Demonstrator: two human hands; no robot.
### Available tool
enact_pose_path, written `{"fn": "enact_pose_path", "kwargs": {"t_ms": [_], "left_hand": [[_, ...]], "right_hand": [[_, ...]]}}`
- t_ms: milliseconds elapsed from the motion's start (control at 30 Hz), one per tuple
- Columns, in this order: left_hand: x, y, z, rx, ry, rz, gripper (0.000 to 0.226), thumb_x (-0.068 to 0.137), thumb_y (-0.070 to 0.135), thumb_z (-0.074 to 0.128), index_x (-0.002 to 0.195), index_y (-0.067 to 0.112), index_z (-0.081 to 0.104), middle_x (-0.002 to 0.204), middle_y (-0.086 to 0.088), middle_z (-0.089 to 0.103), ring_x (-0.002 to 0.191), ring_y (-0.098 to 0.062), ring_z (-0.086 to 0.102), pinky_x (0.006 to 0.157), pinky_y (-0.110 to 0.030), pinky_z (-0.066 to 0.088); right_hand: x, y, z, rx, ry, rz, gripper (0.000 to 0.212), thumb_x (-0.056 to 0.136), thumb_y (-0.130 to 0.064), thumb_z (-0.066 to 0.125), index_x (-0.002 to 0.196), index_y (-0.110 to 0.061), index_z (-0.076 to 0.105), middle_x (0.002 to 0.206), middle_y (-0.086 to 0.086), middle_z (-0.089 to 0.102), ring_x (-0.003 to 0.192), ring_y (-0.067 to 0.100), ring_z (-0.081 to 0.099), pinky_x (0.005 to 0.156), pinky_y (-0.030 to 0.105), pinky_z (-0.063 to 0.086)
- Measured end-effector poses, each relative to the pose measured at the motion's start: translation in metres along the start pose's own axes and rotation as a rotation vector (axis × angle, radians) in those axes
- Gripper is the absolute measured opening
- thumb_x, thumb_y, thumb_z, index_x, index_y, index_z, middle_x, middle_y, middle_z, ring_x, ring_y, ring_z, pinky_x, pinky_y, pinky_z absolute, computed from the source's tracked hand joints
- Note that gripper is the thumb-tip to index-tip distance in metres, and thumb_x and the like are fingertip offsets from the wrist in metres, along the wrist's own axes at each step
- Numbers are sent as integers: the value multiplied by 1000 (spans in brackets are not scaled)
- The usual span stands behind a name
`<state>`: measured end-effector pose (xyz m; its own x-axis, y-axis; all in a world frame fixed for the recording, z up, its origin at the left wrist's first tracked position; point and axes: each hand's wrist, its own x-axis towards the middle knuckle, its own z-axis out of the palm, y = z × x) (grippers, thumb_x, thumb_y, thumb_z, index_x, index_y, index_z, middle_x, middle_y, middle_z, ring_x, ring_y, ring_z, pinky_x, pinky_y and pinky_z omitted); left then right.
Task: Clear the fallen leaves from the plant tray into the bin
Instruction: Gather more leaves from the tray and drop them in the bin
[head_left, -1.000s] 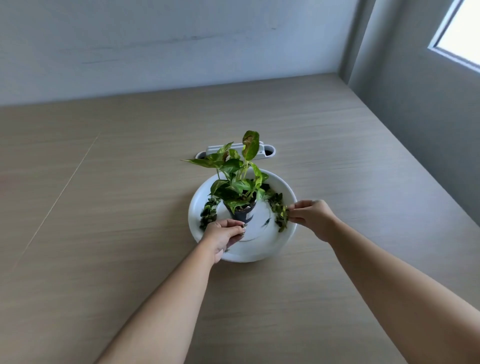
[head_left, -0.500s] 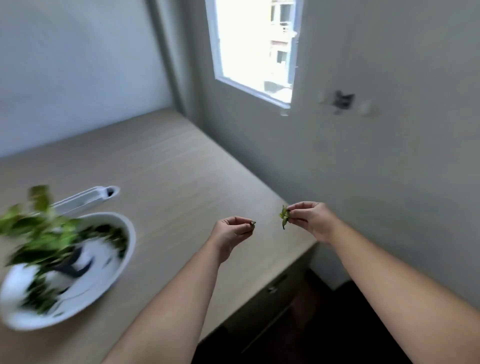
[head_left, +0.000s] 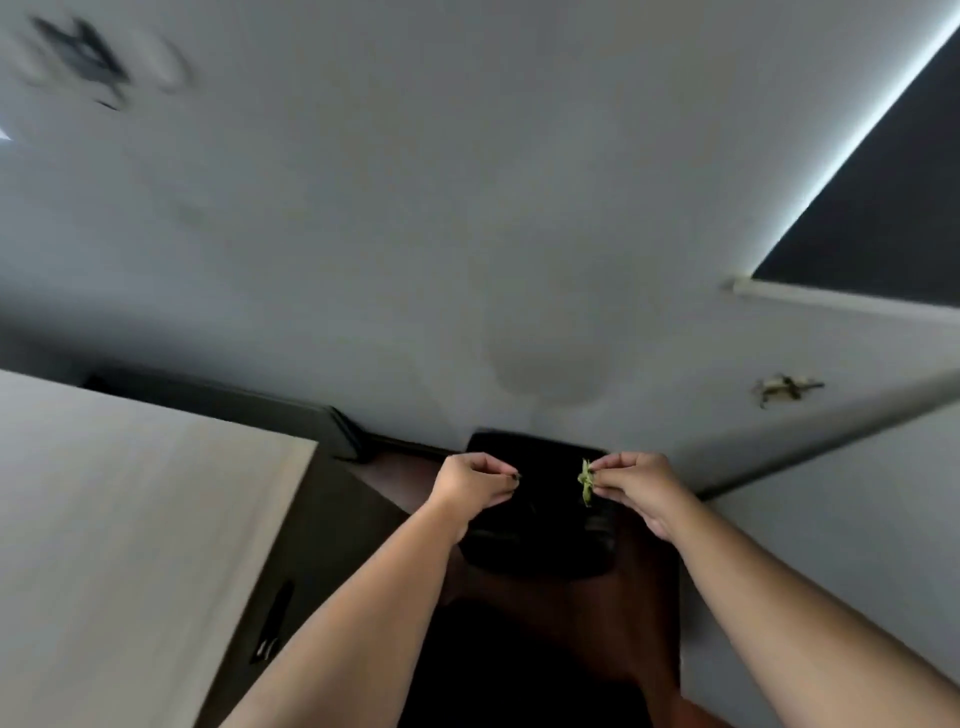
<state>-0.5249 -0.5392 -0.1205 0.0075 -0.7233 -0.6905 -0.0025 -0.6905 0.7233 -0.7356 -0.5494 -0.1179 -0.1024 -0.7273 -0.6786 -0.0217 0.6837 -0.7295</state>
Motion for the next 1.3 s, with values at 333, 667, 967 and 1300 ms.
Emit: {"fn": "enact_pose_path", "kwargs": {"t_ms": [333,667,967,1300], "left_hand": [[122,-113,13,69,80,-330,14,82,3,68,69,9,65,90,-10,68,86,-17,65,75,-26,55],[118,-70,14,397,110,-166,33,88,34,58,117,20,60,119,-2,63,105,-19,56,89,-31,45],[-6,36,-45,423,314,137,17,83,27,64,93,15,70,97,-6,73,87,-16,63,77,-21,46],[-249,4,-222,186,869,176,15,84,26,58,89,17,69,94,-8,72,88,-22,65,74,-25,48]], "right_hand": [[98,127,-1,110,179,218,10,77,5,68,74,-4,67,90,16,68,79,16,66,66,20,56],[93,95,3,-138,186,220,48,85,9,37,89,-24,70,126,7,58,91,12,60,57,19,47],[17,-40,63,-463,-17,-180,32,83,-1,50,67,-22,68,88,6,74,75,18,63,77,30,49],[-151,-79,299,-835,-653,-641,32,83,3,53,66,-22,65,79,9,70,70,21,60,63,28,45]]}}
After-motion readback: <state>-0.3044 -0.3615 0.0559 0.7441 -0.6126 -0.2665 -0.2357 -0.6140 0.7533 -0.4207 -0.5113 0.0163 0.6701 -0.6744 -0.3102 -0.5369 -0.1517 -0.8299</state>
